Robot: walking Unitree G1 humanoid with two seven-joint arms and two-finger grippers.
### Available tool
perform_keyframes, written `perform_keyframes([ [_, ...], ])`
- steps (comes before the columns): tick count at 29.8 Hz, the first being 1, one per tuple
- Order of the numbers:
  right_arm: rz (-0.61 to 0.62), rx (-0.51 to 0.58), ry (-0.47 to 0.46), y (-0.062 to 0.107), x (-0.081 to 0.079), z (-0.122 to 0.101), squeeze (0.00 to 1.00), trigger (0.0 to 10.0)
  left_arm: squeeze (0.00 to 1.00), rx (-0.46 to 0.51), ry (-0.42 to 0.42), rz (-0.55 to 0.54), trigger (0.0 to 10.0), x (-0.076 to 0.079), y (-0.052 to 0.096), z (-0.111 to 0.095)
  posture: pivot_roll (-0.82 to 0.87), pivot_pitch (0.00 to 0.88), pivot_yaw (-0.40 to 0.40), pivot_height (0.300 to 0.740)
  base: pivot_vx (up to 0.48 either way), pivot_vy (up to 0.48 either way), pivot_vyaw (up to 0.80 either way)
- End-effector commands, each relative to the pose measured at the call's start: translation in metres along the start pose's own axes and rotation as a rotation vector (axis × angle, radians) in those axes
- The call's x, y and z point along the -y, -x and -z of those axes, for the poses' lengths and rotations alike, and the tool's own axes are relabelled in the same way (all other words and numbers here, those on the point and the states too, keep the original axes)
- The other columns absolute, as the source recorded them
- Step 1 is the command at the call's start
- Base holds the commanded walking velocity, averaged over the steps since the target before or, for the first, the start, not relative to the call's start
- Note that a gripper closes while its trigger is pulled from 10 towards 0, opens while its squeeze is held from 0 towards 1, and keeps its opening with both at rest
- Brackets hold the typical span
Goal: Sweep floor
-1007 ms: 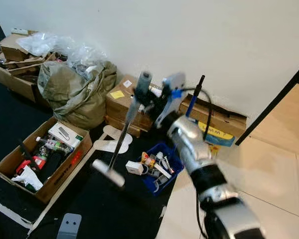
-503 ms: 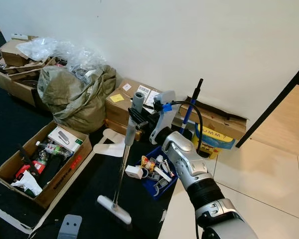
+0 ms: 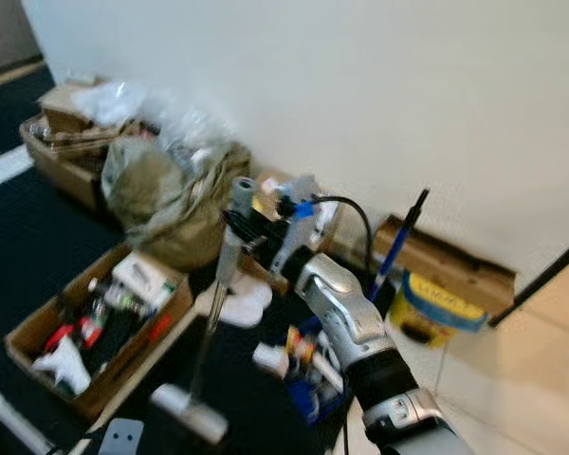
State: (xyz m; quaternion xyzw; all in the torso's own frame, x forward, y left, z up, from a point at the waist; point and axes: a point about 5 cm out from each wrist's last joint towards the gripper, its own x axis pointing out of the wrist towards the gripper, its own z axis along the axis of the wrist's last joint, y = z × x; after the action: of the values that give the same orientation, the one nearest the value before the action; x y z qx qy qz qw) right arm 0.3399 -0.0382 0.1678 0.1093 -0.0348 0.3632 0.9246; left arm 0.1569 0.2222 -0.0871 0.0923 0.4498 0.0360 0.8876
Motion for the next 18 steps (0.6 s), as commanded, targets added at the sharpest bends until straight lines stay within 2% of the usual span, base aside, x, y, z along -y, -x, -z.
perform_keyframes([
  [1, 0.018, 0.028, 0.023, 0.000, 0.002, -0.009, 0.00, 10.0, 0.00, -0.038, 0.001, 0.002, 10.0, -0.001, 0.003, 0.012, -0.03, 0.077, -0.036, 0.740, 0.375, 0.000, 0.00],
  [7, 0.060, 0.002, 0.014, 0.003, 0.007, -0.005, 0.00, 10.0, 0.00, -0.043, 0.006, 0.003, 10.0, -0.002, 0.003, 0.013, -0.03, 0.072, -0.036, 0.740, 0.282, 0.000, 0.00],
  [18, 0.125, -0.058, -0.038, 0.012, 0.011, 0.007, 0.00, 10.0, 0.00, -0.047, 0.003, 0.014, 10.0, -0.001, 0.003, 0.014, -0.04, 0.062, -0.036, 0.740, 0.000, 0.000, -0.74],
])
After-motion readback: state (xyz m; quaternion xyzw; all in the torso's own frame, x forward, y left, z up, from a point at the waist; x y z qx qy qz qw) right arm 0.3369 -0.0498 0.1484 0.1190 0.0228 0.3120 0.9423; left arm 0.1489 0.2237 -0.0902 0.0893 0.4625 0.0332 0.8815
